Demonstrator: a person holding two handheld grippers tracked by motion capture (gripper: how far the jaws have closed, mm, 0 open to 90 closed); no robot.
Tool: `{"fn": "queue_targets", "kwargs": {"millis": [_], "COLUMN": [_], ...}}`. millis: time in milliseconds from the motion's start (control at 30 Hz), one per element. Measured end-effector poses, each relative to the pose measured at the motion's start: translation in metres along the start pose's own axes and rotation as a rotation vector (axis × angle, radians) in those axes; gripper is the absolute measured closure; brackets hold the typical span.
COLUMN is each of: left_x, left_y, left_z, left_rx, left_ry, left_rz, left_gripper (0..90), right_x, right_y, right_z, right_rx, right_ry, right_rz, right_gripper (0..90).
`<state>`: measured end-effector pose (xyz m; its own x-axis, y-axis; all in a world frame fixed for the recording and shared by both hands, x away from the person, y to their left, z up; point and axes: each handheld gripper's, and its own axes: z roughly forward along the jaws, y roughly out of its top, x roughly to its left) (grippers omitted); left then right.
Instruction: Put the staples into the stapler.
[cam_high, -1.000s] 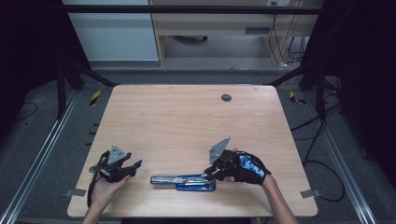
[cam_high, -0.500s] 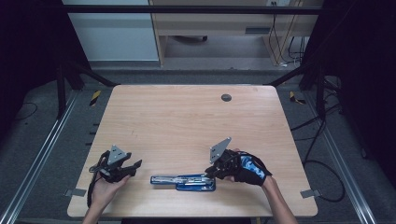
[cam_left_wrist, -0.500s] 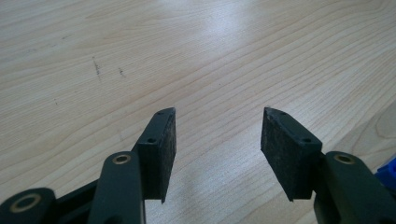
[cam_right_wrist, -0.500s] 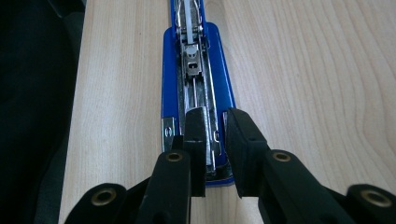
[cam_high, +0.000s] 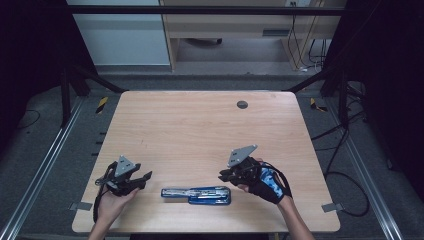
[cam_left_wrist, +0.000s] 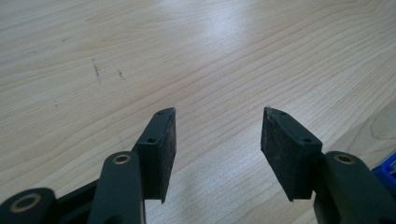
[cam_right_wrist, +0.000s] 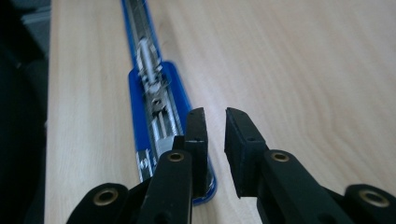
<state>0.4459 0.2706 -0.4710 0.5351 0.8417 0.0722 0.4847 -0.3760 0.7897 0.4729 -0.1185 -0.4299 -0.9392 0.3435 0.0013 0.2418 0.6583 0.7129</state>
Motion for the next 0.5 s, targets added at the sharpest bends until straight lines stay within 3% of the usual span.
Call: {"fn": "queue_targets", "kwargs": {"millis": [133, 167, 200, 267, 500], "left_x": [0.0, 0.0, -0.001, -0.002, -0.004], "left_y": [0.0, 0.0, 0.001, 0.001, 0.004], "left_z": [-0.001, -0.001, -0.002, -0.003, -0.006], "left_rx": [-0.006, -0.006, -0.01, -0.015, -0.044], "left_ry": [-0.006, -0.006, -0.011, -0.016, -0.089], "left_rz": [-0.001, -0.001, -0.001, 0.001, 0.024], "left_gripper": [45.6, 45.6, 45.8, 46.0, 46.9], "right_x": [0.004, 0.004, 0.006, 0.008, 0.016], "right_y": [-0.004, -0.004, -0.008, -0.012, -0.031], "right_z": [-0.004, -0.004, -0.006, -0.009, -0.02], "right_rx": [-0.047, -0.047, -0.064, -0.069, -0.097], "right_ry": [-0.079, -0.079, -0.101, -0.123, -0.2], "right_rz": [0.058, 0.058, 0.109, 0.133, 0.232], "right_gripper": [79.6, 79.6, 81.7, 83.4, 90.0]}}
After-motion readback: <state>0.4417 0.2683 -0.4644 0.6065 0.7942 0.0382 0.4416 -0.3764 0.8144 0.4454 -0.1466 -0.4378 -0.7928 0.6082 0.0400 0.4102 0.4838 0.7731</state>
